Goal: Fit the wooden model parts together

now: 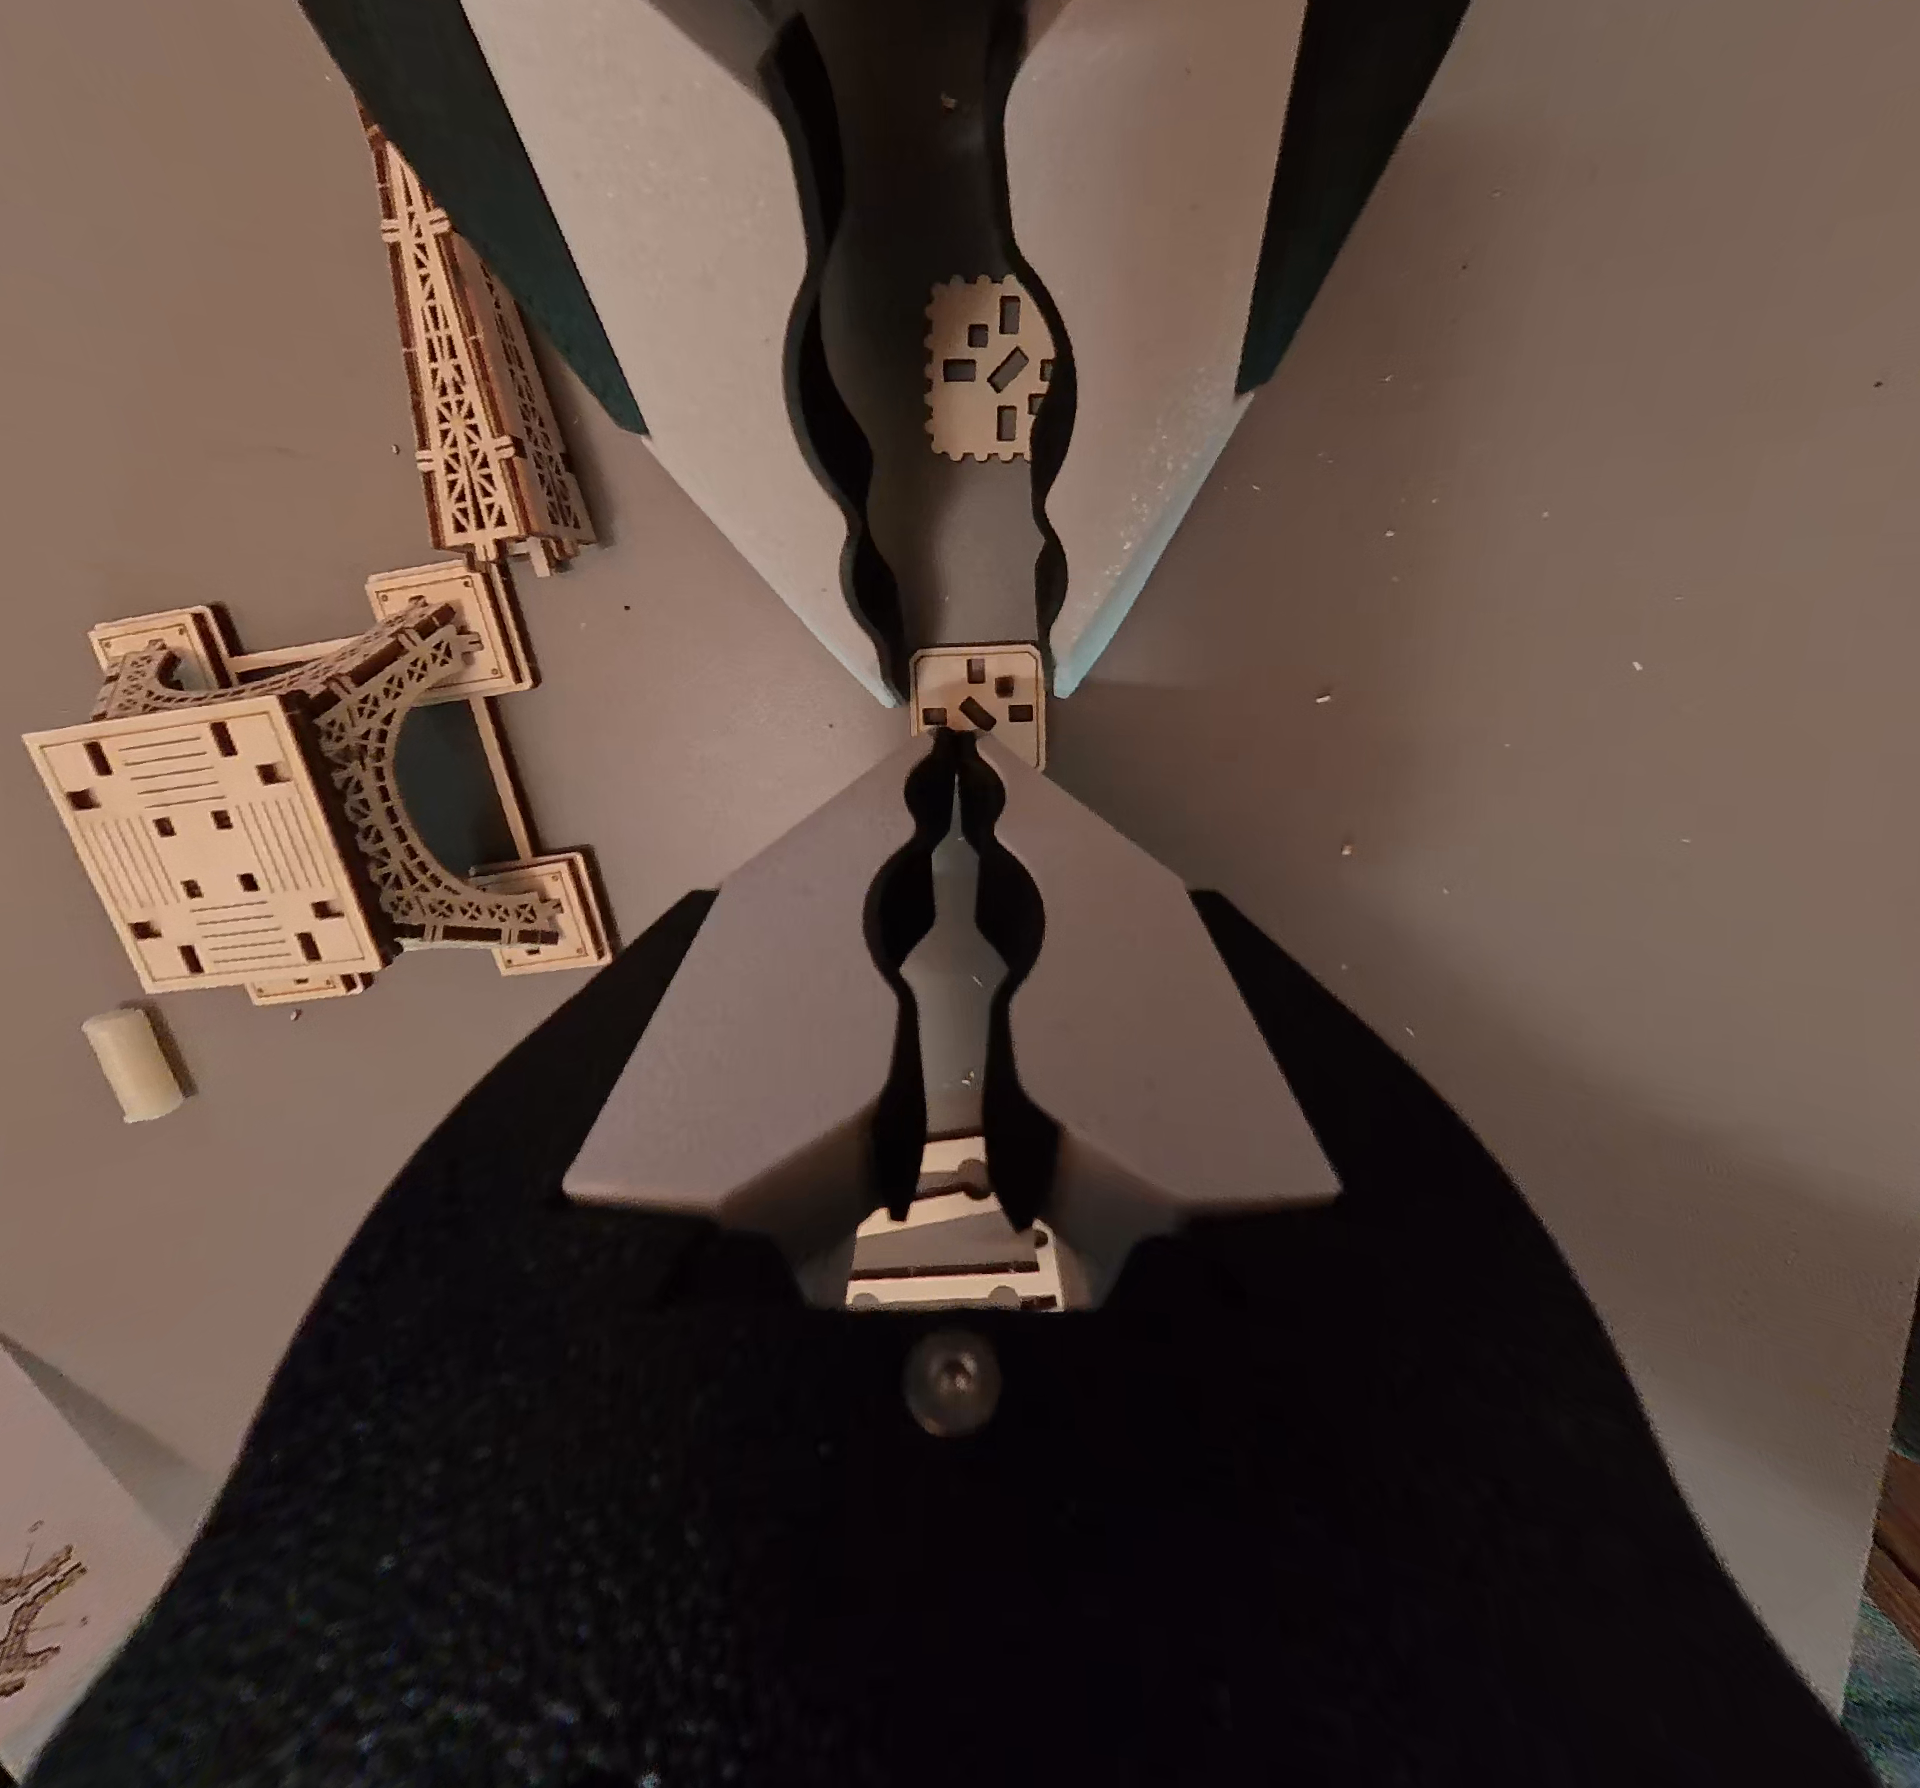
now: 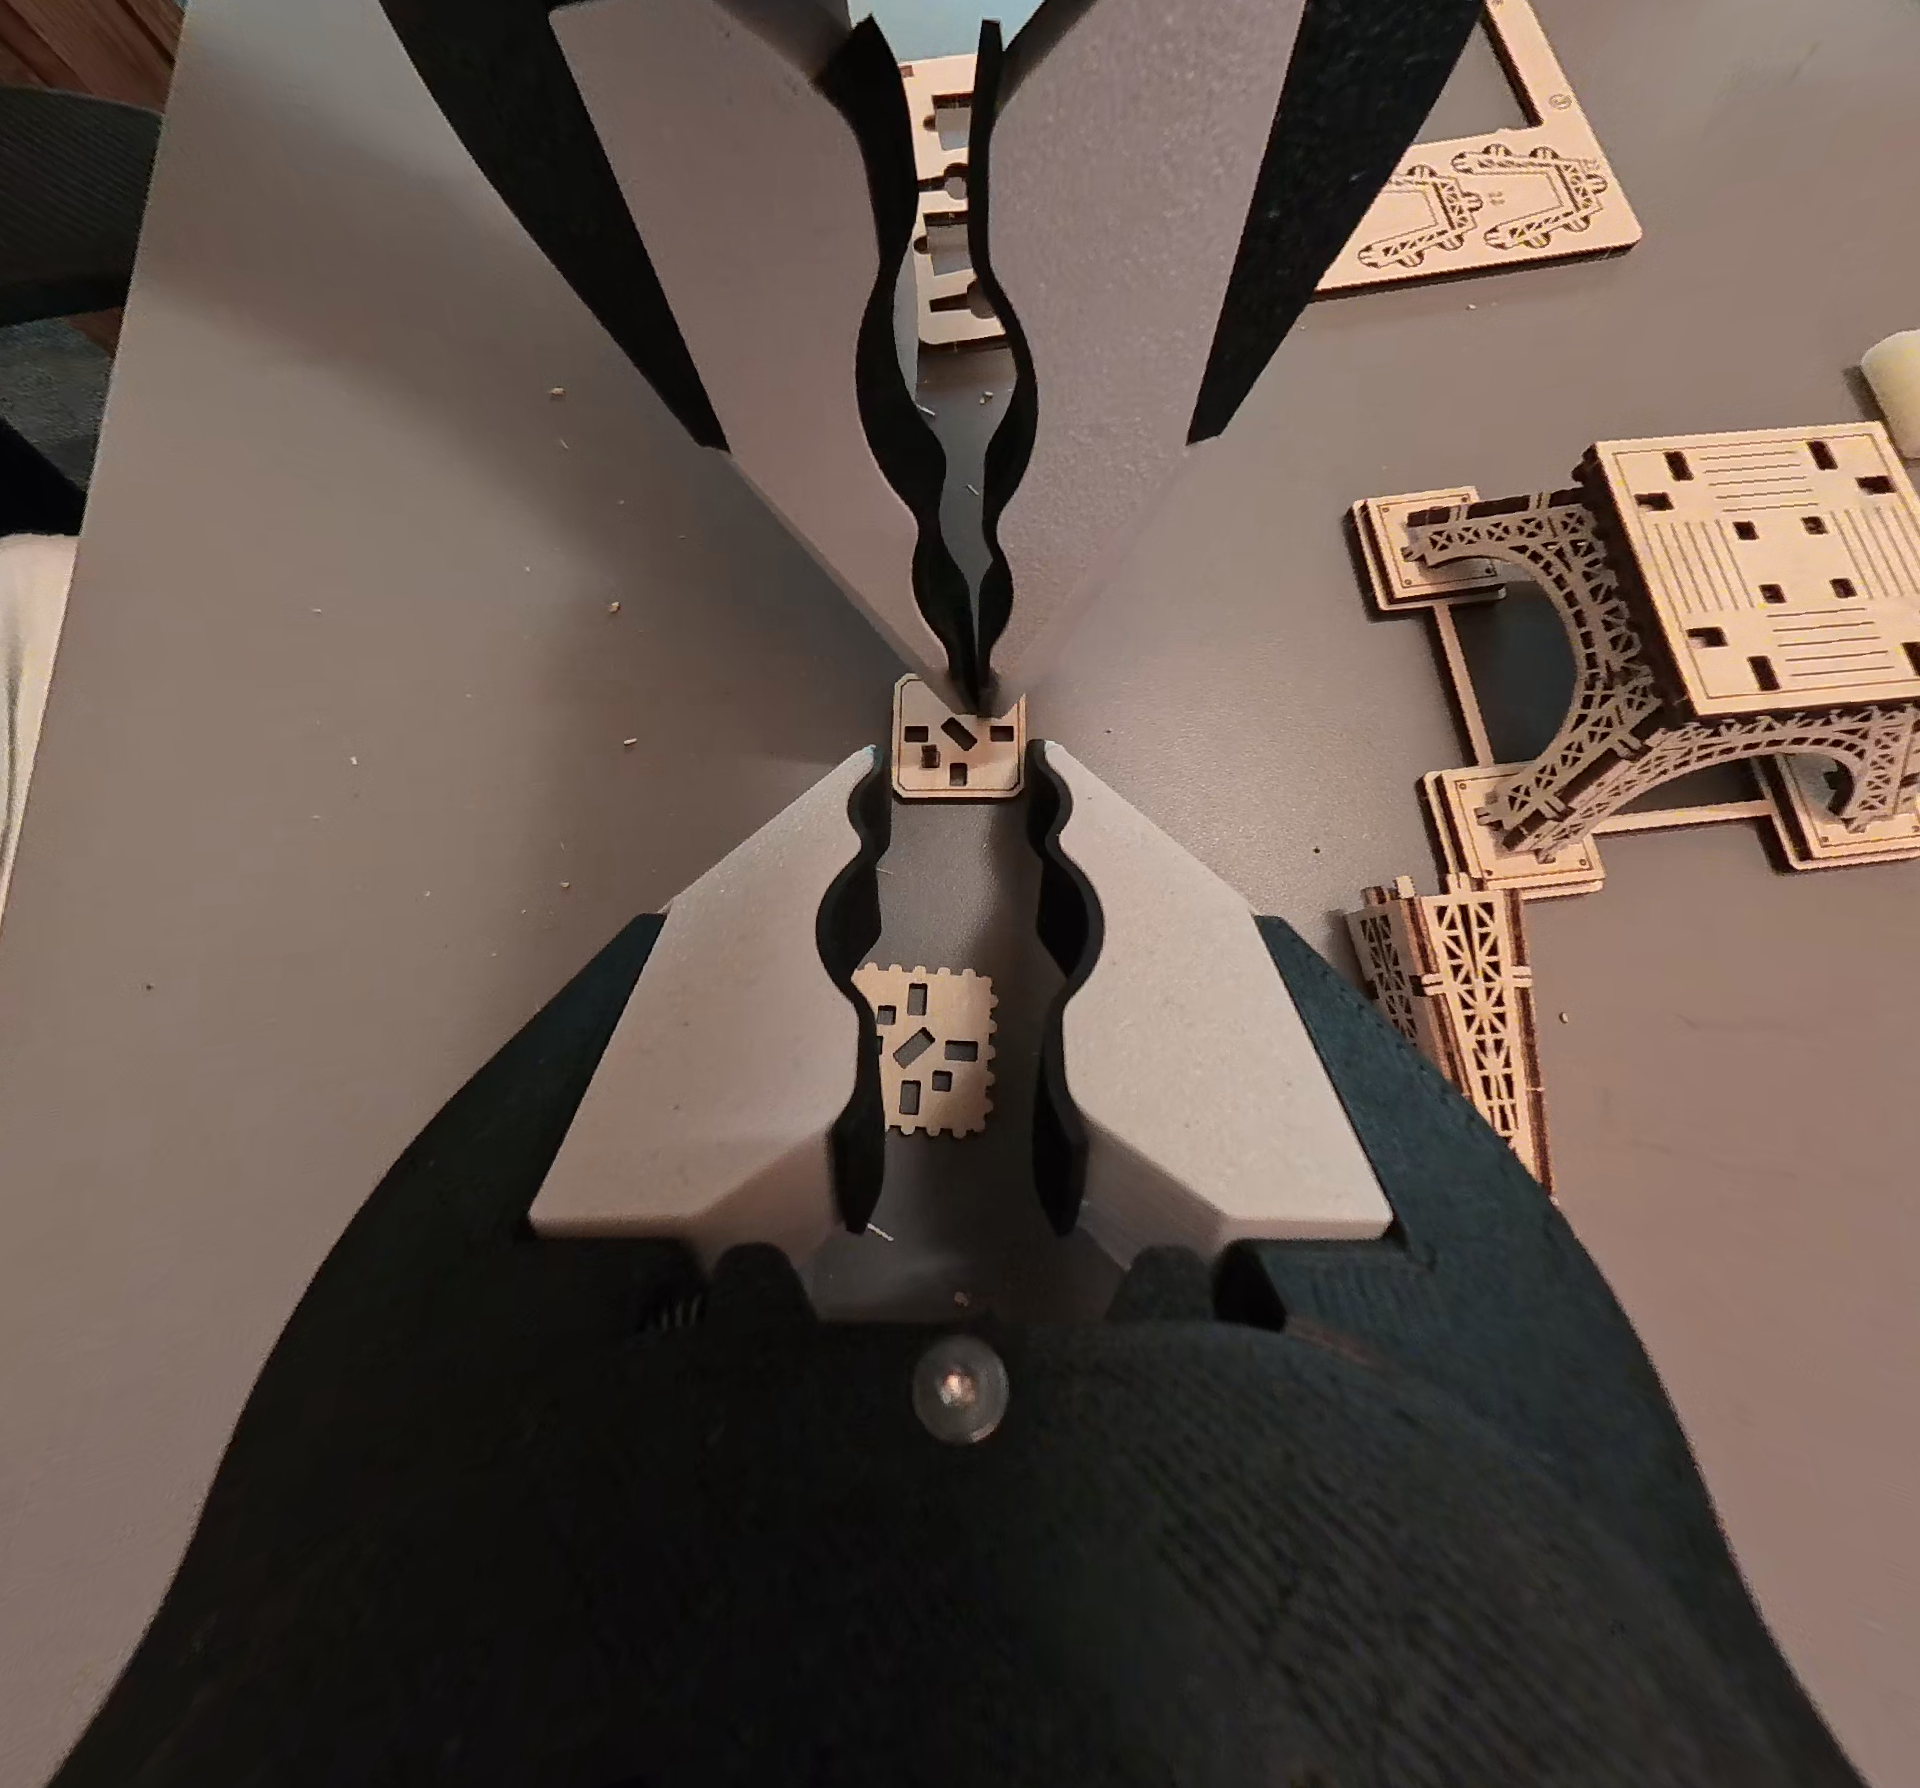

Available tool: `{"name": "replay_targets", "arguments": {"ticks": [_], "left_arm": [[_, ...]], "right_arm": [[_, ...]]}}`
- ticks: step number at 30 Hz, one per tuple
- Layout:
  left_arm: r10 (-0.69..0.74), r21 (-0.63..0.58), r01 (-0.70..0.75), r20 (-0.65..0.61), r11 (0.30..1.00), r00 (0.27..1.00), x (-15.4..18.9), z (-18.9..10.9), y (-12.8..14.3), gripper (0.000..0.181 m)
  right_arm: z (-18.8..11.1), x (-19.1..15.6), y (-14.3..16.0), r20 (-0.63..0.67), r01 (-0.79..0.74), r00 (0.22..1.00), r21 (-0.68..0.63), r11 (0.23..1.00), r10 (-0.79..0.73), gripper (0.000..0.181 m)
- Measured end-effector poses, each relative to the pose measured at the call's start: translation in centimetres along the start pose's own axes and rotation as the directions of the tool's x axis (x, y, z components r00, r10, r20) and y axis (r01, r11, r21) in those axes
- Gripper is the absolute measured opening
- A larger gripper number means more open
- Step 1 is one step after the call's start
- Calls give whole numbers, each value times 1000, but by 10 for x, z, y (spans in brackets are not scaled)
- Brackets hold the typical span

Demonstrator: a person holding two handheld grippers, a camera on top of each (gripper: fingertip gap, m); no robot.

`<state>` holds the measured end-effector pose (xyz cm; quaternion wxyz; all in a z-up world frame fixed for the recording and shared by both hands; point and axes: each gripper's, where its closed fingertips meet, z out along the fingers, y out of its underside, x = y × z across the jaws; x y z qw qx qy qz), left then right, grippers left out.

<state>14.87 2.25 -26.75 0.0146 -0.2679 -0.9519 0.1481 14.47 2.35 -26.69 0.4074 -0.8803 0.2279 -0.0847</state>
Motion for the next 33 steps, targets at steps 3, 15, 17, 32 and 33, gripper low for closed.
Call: {"name": "replay_targets", "arguments": {"ticks": [3, 15, 17, 32, 33], "left_arm": [[1, 1, -1, 5, 1000, 1000, 0, 0, 0, 0], [-173, 389, 139, 54, 911, 983, -2, -11, -6, 1], [-138, 425, 68, 137, 903, 981, -5, -10, -3, 0], [50, 227, -103, 227, 968, 973, -5, -2, 1, 0], [59, 215, -112, 237, 970, 970, -6, -2, 1, 0]], "right_arm": [[0, 0, 0, -3, 4, 1000, 0, 1000, -4, 25], [0, 0, 0, 1, -1, 1000, 0, 1000, 1, 25], [0, 0, 0, 3, -3, 1000, 0, 1000, 3, 25], [0, 0, 0, 2, -2, 1000, 0, 1000, 2, 25], [0, 0, 0, 2, -3, 1000, 1, 1000, 3, 25]]}}
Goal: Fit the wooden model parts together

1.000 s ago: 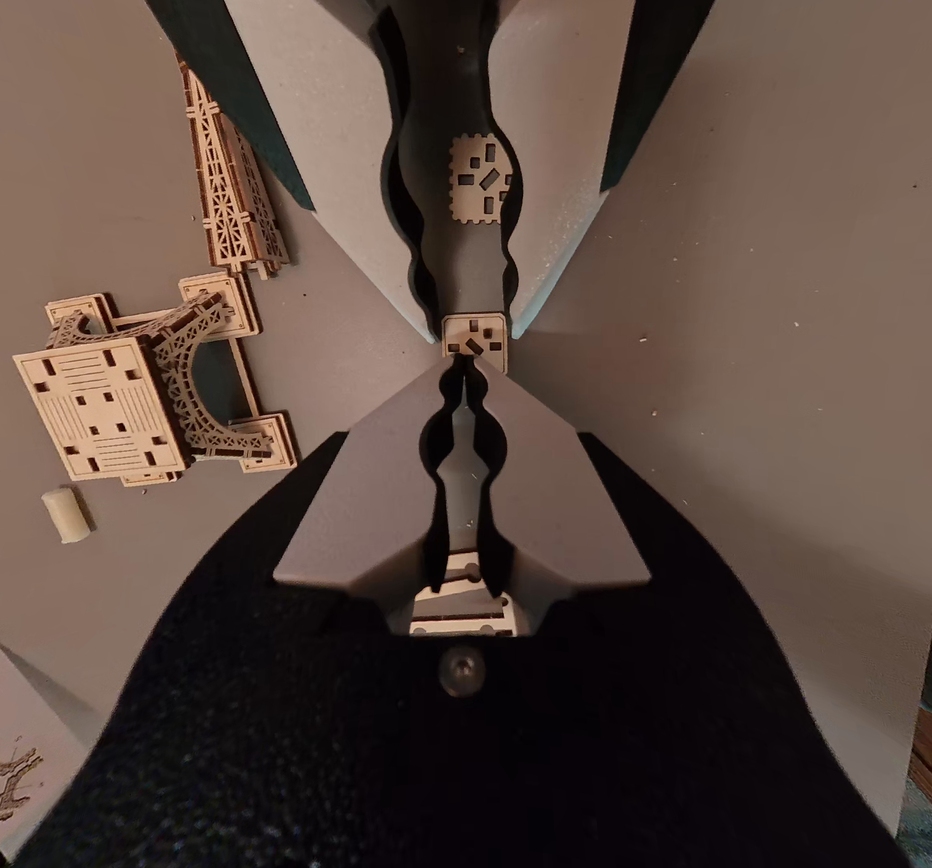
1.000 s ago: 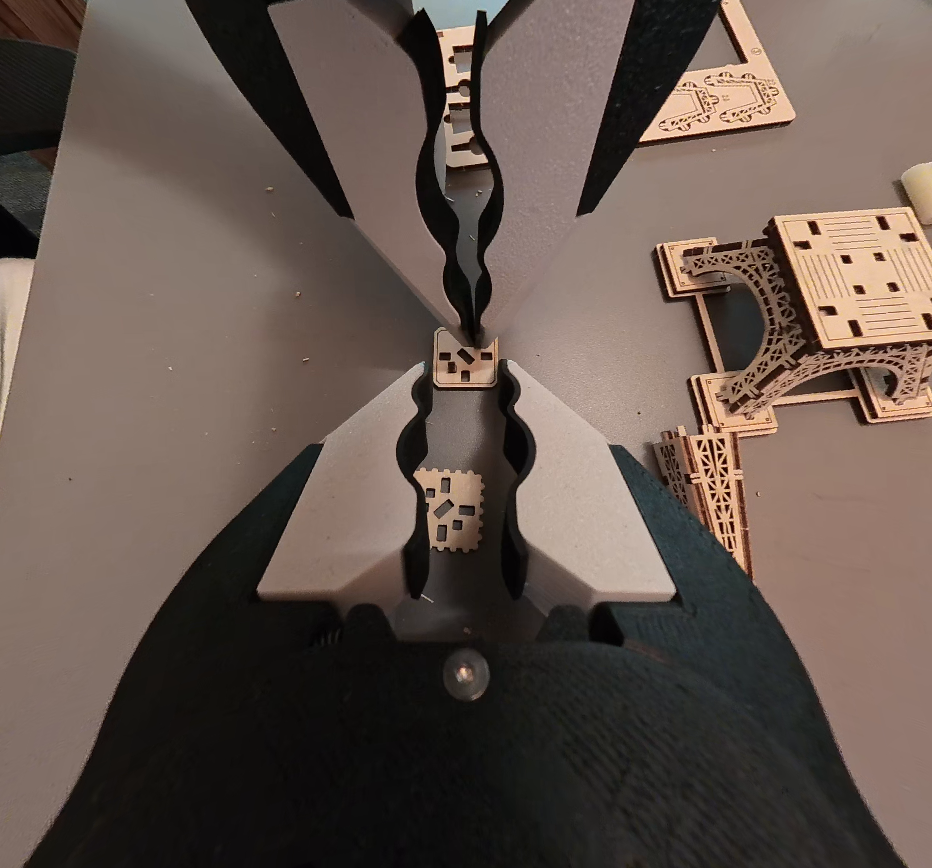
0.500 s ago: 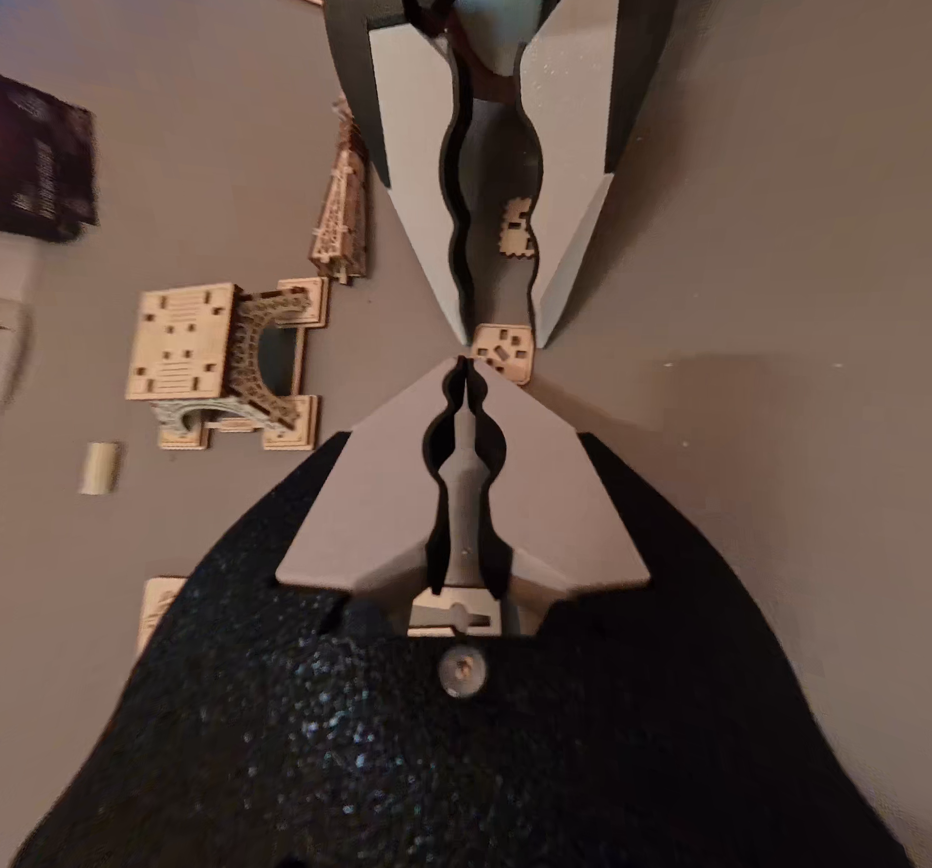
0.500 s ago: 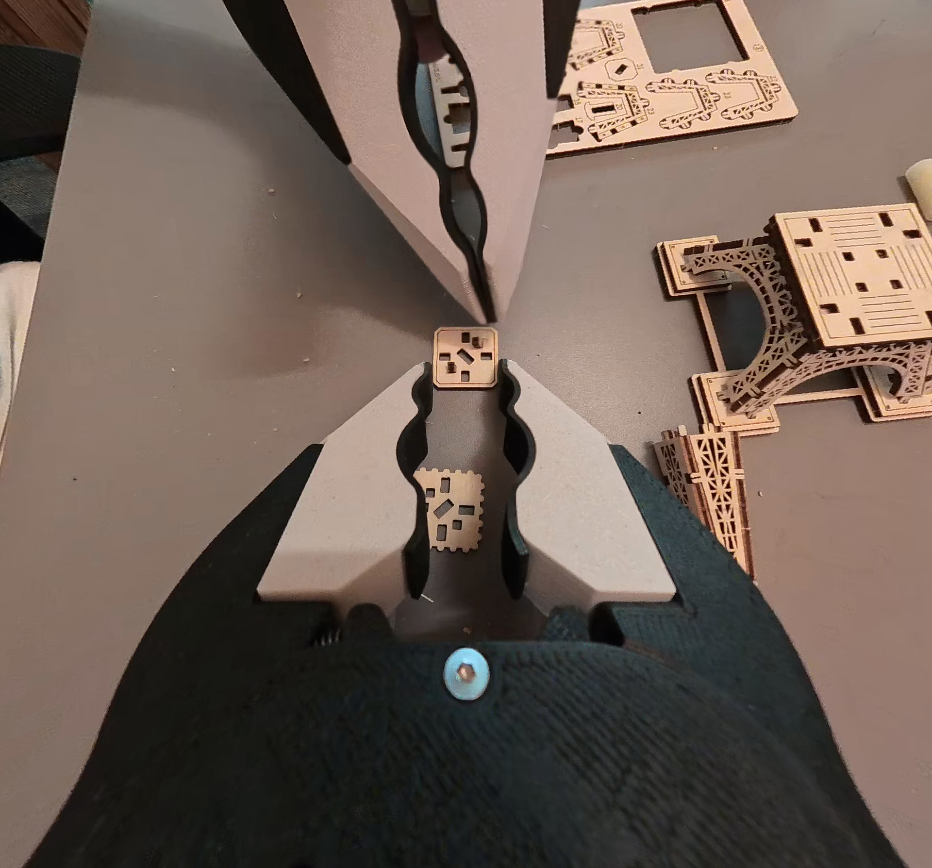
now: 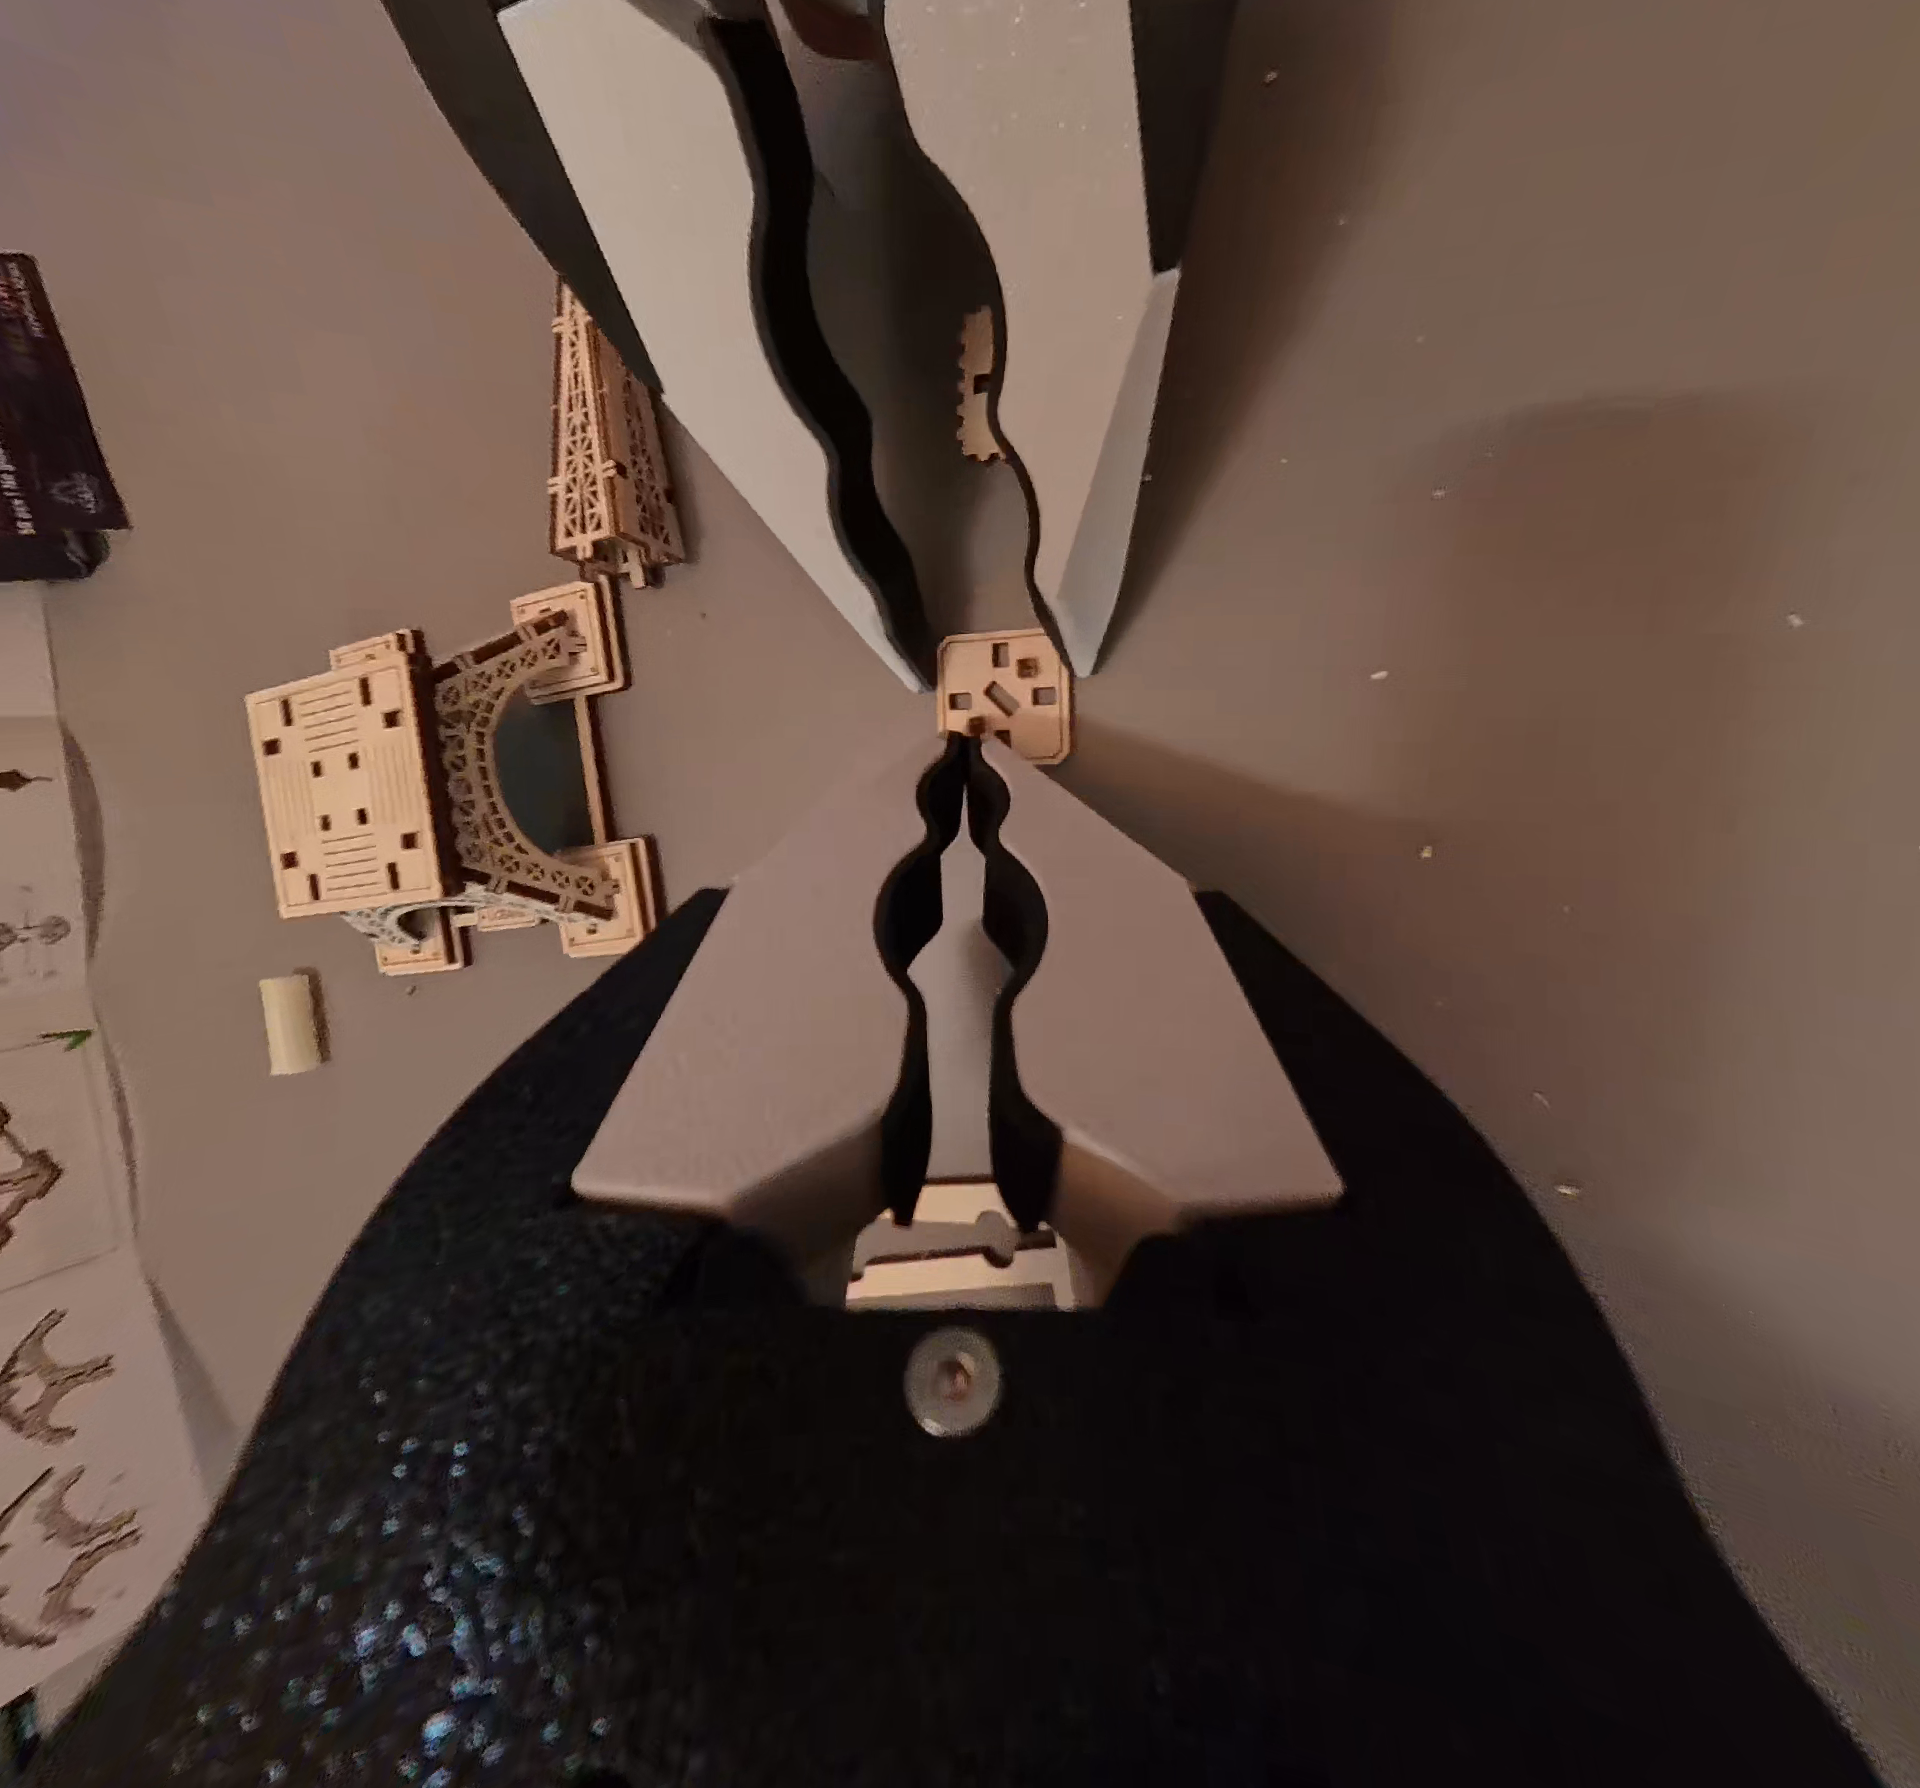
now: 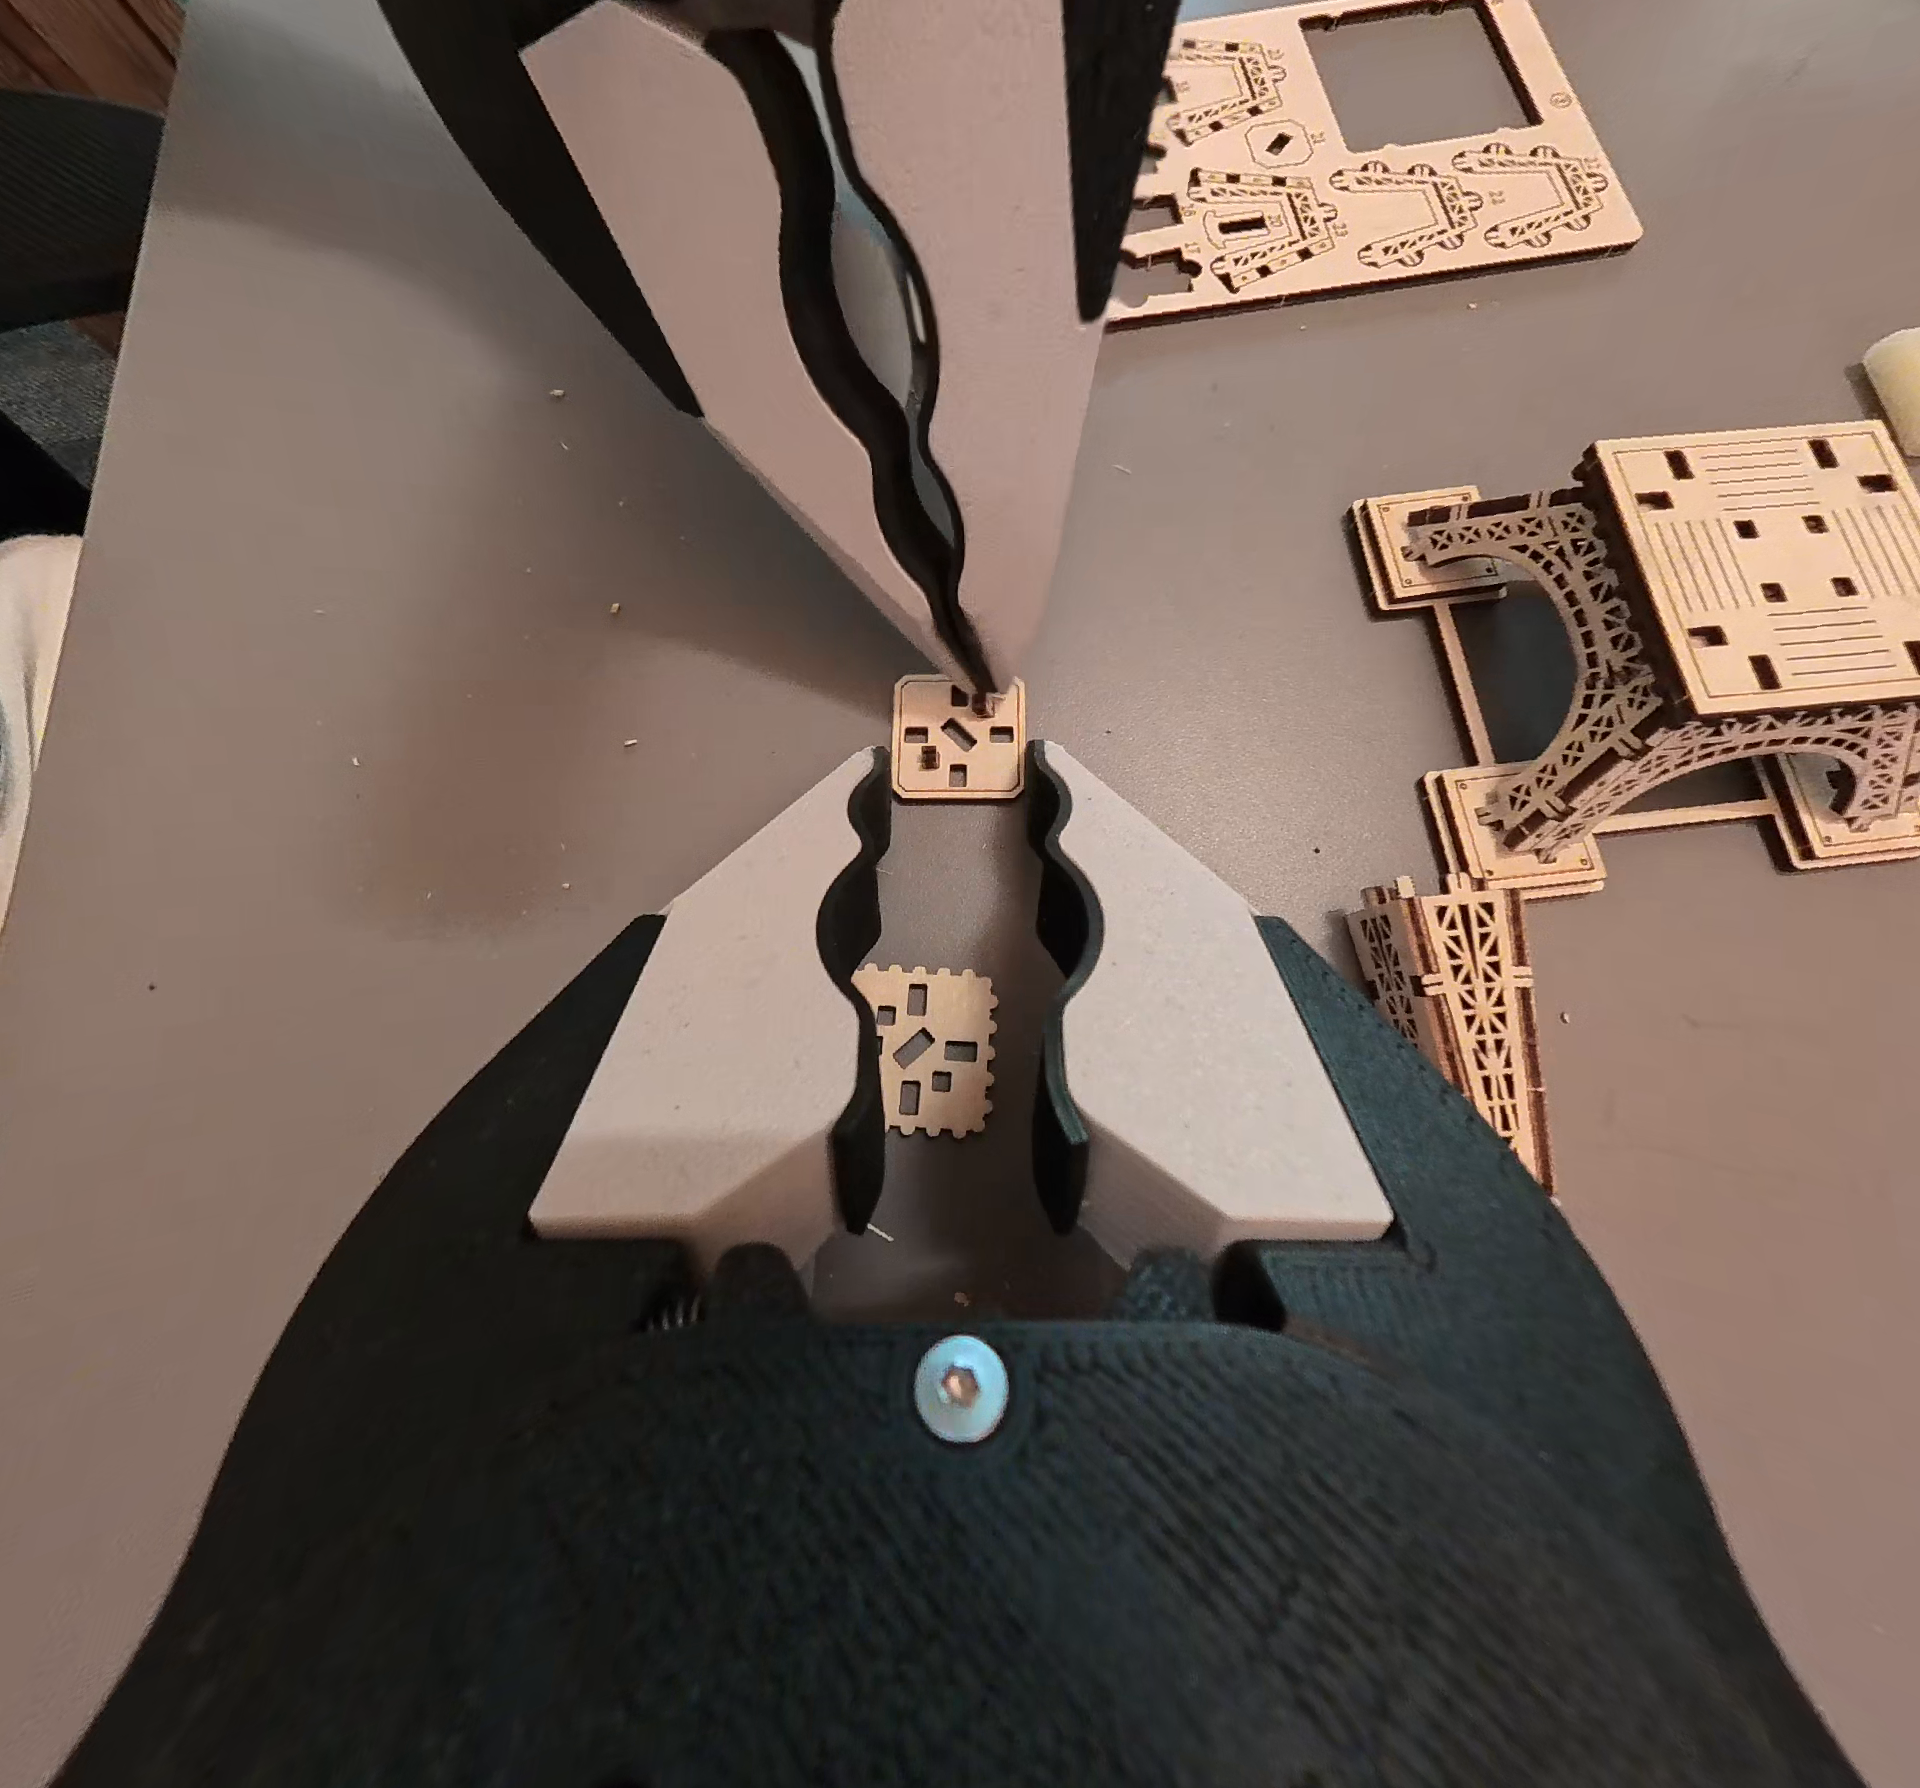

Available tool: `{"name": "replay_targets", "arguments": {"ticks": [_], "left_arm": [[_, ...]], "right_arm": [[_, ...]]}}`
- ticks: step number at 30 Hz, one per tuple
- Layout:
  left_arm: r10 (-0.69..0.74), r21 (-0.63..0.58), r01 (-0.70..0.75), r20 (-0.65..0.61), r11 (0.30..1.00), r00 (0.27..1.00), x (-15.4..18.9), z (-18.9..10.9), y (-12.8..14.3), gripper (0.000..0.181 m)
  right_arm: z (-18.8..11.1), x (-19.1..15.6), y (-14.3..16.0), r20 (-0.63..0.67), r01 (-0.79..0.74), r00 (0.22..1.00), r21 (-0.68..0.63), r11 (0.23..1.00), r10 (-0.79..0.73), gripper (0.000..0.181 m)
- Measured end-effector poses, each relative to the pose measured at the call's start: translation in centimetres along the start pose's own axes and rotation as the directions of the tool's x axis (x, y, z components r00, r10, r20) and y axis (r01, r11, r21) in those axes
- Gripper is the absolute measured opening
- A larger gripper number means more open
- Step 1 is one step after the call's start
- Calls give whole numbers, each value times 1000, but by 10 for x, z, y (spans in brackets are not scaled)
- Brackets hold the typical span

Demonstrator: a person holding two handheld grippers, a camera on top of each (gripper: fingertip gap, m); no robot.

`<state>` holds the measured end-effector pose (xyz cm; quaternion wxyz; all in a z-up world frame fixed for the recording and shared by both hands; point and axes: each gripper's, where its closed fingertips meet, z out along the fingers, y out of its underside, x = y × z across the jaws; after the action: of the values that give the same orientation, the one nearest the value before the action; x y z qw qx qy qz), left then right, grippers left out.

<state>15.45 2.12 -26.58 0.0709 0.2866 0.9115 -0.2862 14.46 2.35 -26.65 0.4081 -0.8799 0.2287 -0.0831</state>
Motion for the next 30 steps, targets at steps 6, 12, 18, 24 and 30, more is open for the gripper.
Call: {"name": "replay_targets", "arguments": {"ticks": [6, 12, 18, 24, 30], "left_arm": [[13, 8, -13, -1, 1000, 1000, 2, -4, -7, 0], [42, -60, -40, 34, 997, 999, -2, 1, 1, 0], [23, -21, -22, 47, 1000, 999, -4, -3, -6, 0], [-19, -24, 19, -4, 1000, 1000, 1, -1, -3, 0], [-22, -22, 22, -18, 1000, 1000, 2, -1, -3, 6]], "right_arm": [[0, 0, 0, 1, -2, 1000, 0, 1000, 2, 25], [0, 0, 0, 0, 0, 1000, 0, 1000, 0, 25], [0, 0, 0, 2, -2, 1000, 0, 1000, 2, 25], [0, 0, 0, 2, -2, 1000, 0, 1000, 2, 25], [0, 0, 0, 4, -5, 1000, 0, 1000, 5, 25]]}}
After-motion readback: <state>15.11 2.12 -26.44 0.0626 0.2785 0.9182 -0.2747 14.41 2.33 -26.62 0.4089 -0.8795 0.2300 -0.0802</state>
